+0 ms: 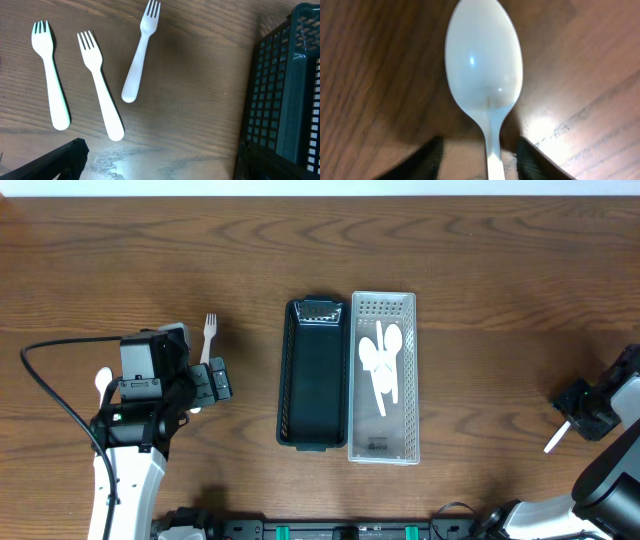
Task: Pack container
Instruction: 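Lower the right gripper onto the last white spoon and grasp it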
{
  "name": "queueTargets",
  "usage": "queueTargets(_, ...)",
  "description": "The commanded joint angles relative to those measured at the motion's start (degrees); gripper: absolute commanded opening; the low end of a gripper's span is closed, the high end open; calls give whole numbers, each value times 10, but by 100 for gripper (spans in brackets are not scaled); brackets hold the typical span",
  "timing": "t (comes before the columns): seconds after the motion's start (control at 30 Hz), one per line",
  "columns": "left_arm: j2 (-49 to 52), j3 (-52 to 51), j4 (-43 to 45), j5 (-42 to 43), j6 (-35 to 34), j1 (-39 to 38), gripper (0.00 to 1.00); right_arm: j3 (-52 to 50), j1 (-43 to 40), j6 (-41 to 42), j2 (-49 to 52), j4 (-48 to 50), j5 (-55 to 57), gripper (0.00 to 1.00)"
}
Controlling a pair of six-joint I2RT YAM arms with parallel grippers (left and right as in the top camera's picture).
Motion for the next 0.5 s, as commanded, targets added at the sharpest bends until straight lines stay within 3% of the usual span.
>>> queueTargets(0.0,3,13,0,6,-3,3,98,-18,-5,0,8,-1,-4,36)
queueTargets(0.3,3,13,0,6,-3,3,98,-18,-5,10,8,2,-8,1)
queueTargets(0.47,3,13,0,6,-3,3,98,-14,2,26,2,0,-30,1)
